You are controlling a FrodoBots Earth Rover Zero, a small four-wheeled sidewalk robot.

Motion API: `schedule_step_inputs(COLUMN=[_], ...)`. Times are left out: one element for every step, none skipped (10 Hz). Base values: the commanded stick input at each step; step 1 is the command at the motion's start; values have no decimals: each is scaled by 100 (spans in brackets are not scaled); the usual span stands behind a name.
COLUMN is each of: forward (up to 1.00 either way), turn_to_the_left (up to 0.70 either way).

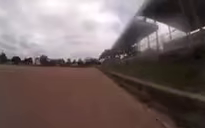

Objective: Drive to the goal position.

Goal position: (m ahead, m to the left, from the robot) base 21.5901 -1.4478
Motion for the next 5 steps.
schedule_step_inputs(forward=[70,70,70,70,70], turn_to_the_left=[0,0,0,0,0])
